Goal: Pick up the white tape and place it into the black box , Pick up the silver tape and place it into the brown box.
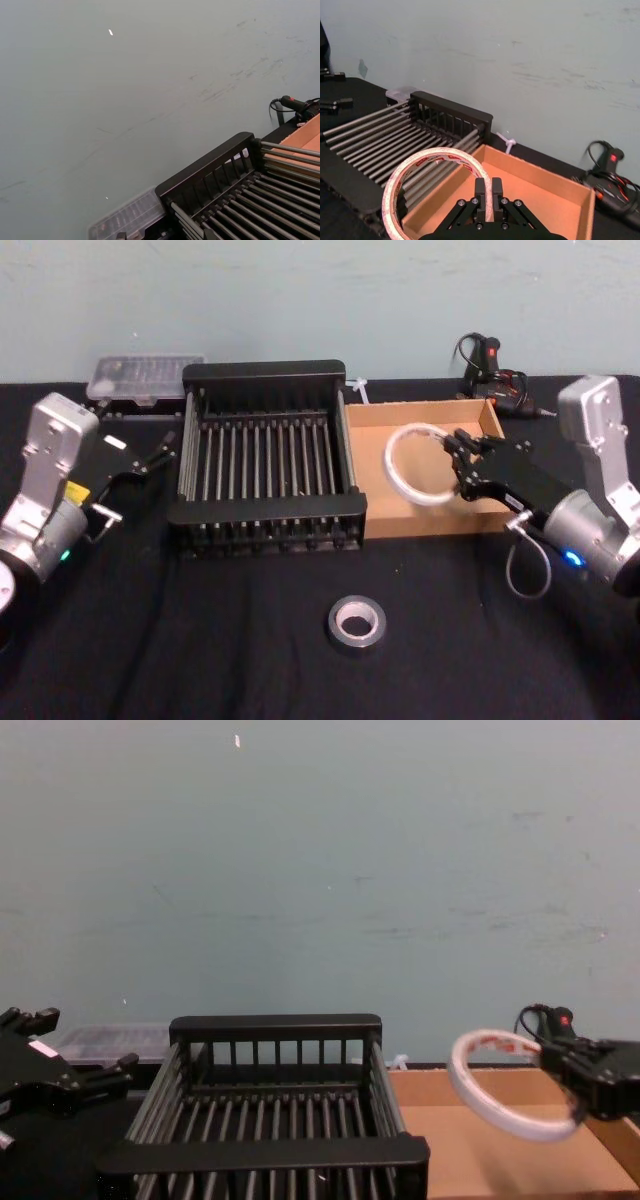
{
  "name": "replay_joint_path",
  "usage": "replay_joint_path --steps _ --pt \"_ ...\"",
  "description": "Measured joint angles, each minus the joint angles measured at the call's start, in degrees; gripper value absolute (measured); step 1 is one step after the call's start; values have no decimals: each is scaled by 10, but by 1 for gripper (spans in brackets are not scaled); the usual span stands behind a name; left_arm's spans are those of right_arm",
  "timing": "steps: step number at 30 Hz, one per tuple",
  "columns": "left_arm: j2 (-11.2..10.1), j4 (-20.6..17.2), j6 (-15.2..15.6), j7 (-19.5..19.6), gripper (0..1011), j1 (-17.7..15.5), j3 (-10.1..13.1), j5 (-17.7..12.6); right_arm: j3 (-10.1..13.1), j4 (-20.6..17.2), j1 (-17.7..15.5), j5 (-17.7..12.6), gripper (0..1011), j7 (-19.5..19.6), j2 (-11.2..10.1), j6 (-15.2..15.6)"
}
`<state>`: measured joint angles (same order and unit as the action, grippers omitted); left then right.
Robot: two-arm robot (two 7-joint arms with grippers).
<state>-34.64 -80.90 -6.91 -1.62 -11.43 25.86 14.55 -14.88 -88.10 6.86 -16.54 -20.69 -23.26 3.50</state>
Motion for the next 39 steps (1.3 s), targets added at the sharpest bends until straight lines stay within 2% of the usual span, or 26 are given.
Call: replay_joint_path --steps 9,18,29,39 --pt "0 0 0 0 1001 0 0 0 -26 32 47 9 80 0 27 8" --pt "0 0 0 0 1001 0 0 0 -48 66 80 24 80 4 52 8" --pt "0 0 0 0 1001 0 0 0 -68 144 141 47 80 4 85 -9" --pt "0 0 0 0 1001 0 0 0 -82 189 174 61 80 -5 105 -19"
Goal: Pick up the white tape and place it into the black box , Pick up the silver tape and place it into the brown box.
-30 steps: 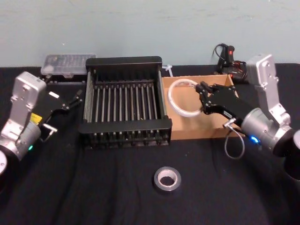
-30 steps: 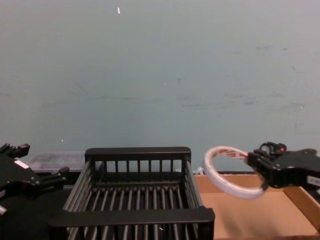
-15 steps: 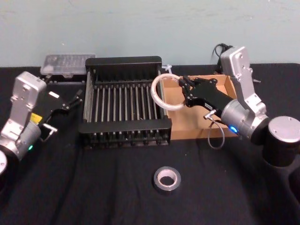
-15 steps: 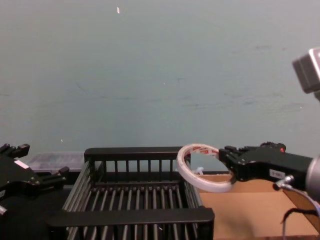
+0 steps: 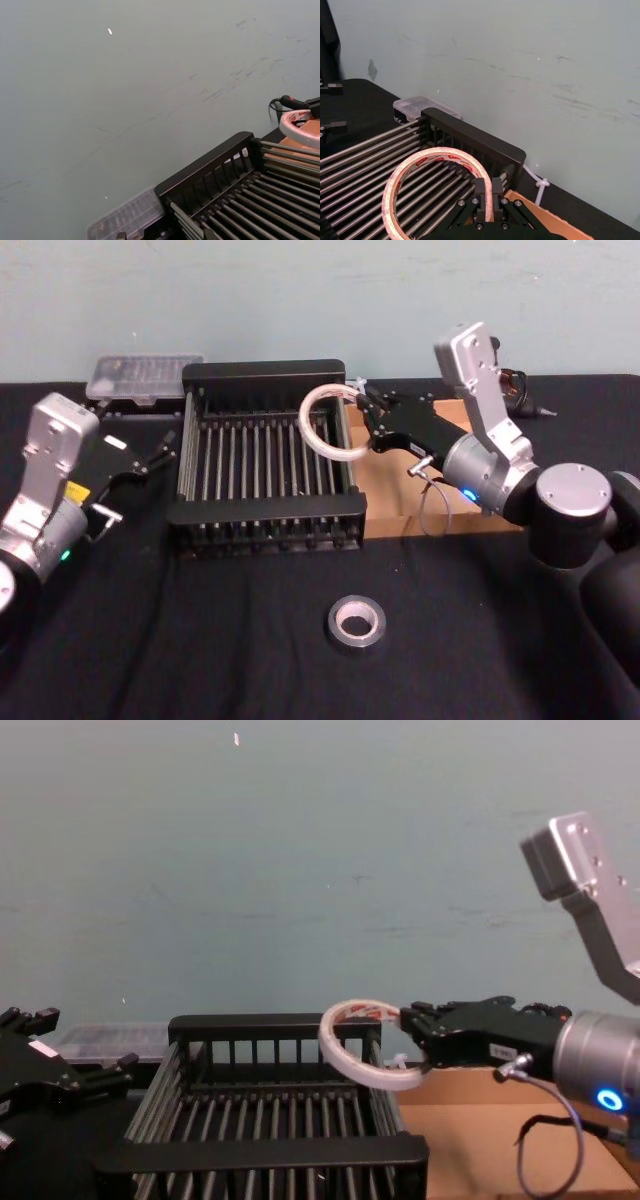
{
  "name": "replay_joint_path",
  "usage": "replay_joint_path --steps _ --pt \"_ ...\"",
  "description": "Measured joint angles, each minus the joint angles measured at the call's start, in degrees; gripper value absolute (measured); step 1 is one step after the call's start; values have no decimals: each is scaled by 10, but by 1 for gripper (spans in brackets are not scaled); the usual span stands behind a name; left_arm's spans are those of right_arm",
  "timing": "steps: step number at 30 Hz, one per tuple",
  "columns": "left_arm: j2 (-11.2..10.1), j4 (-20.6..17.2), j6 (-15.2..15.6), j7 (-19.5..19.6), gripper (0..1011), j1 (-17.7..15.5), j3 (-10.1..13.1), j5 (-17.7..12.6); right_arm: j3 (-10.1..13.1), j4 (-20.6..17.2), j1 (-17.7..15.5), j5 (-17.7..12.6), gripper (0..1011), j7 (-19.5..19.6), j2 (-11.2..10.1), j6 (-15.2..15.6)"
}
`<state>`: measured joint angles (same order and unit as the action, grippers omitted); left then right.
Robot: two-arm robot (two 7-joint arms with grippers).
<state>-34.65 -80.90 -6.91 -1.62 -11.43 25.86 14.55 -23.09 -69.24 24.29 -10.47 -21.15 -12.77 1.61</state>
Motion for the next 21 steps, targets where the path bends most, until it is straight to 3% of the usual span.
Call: replay_joint_path --steps 12,21 --pt "0 0 0 0 1001 0 0 0 -17 54 36 23 80 -5 25 -16" --pt "0 0 0 0 1001 0 0 0 -24 71 48 32 80 -10 35 -23"
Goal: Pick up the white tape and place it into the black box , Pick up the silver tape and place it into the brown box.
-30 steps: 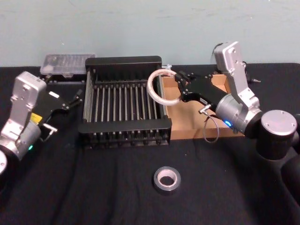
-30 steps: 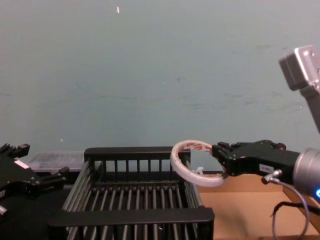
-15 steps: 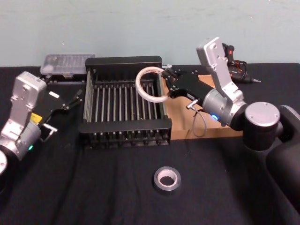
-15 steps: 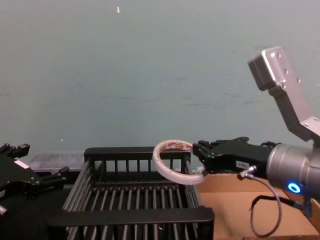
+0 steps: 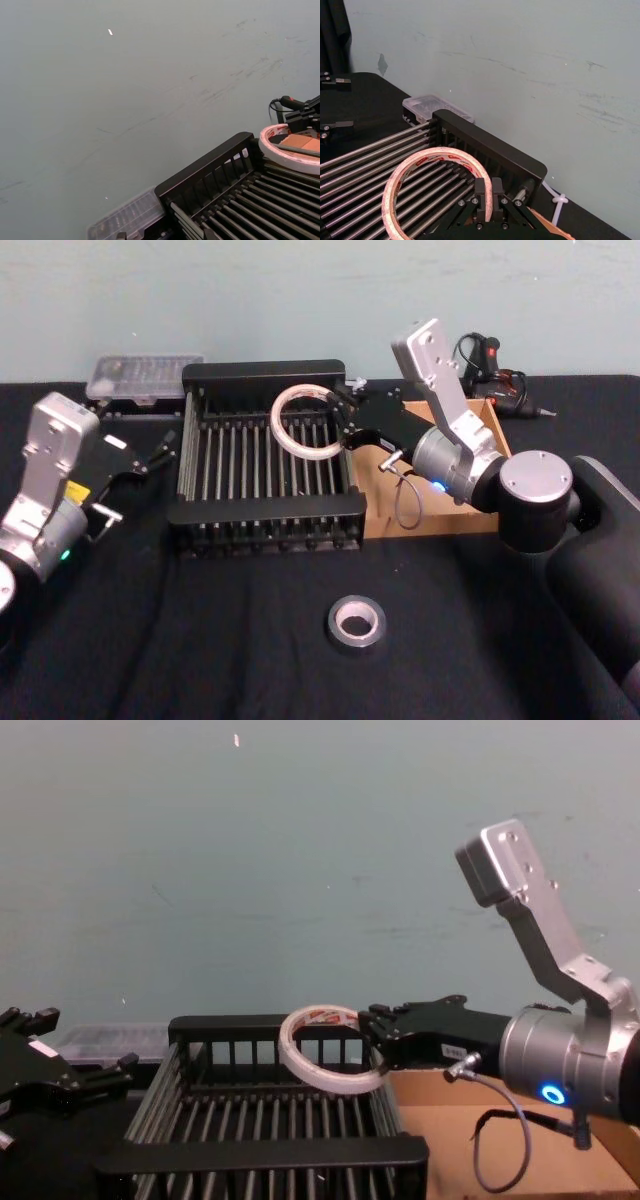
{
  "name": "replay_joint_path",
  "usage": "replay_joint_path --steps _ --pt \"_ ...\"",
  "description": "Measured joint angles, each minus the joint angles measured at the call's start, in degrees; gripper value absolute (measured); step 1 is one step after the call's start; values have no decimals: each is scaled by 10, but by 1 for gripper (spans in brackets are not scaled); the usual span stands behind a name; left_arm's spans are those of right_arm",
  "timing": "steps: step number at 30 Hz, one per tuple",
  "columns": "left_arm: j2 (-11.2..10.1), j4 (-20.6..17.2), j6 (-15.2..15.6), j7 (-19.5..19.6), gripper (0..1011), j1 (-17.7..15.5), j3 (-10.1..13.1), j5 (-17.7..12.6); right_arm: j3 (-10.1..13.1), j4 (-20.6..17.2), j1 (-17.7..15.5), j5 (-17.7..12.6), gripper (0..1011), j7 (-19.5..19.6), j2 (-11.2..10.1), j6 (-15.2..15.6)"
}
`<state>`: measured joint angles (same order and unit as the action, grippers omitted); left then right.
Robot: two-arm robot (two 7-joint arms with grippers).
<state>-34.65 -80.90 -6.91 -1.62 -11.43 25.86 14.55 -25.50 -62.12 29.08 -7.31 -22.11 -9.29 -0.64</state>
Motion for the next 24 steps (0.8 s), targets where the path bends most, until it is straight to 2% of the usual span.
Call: replay_joint_path --steps 10,24 --pt "0 0 0 0 1001 0 0 0 -7 25 15 8 80 -4 14 -6" --pt "0 0 0 0 1001 0 0 0 -8 26 17 9 80 -6 15 -7"
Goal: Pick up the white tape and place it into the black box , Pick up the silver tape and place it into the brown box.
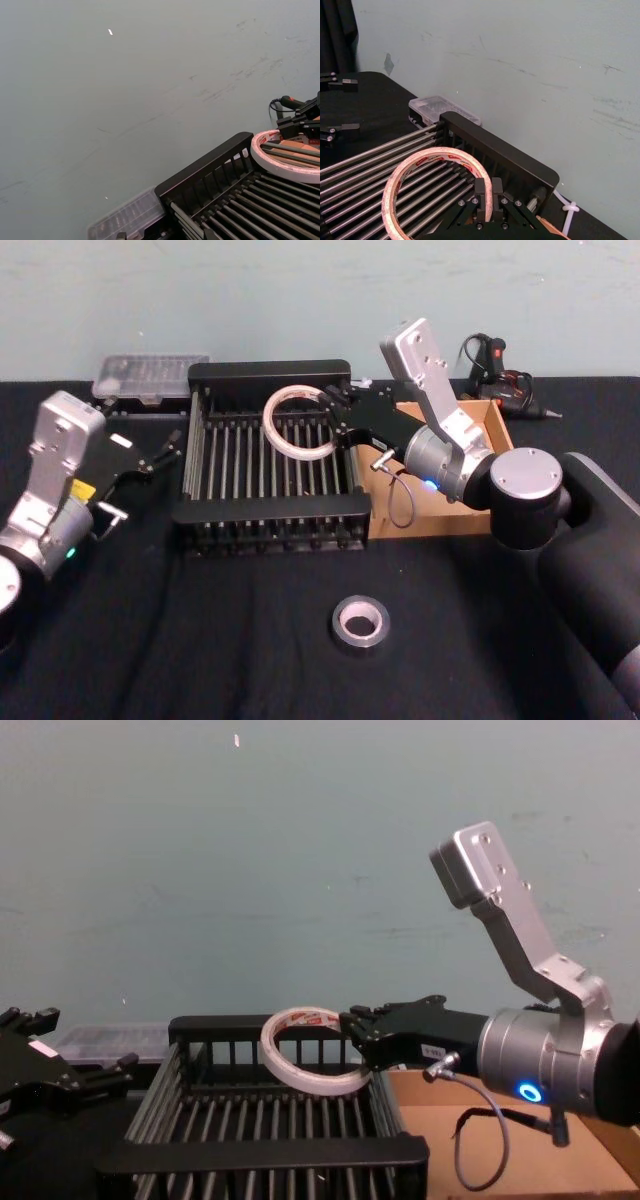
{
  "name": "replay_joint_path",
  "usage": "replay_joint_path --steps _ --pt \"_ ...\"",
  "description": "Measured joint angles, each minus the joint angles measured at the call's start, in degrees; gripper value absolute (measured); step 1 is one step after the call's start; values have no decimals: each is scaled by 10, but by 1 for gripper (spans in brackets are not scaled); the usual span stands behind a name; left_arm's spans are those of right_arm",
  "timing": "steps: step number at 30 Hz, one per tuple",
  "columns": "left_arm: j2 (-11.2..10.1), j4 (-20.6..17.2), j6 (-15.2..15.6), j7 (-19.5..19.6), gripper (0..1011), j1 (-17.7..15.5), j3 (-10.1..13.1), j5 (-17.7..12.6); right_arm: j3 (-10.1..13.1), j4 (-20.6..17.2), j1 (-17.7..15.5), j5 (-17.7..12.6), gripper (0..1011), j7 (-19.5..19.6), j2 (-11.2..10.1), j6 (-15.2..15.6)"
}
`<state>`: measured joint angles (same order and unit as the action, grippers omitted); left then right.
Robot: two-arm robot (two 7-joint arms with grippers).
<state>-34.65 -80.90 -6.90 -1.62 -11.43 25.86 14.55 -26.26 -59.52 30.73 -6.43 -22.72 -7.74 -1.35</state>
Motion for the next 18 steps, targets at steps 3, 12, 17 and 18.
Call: replay_joint_path --steps 3,12,17,18 --pt "0 0 0 0 1001 0 0 0 0 0 0 0 80 0 0 0" --pt "0 0 0 0 1001 0 0 0 1 0 0 0 80 1 -1 0" --pt "0 0 0 0 1001 0 0 0 1 0 -1 -1 133 1 -1 1" --pt "0 0 0 0 1001 0 0 0 1 0 -1 -1 146 1 -1 1"
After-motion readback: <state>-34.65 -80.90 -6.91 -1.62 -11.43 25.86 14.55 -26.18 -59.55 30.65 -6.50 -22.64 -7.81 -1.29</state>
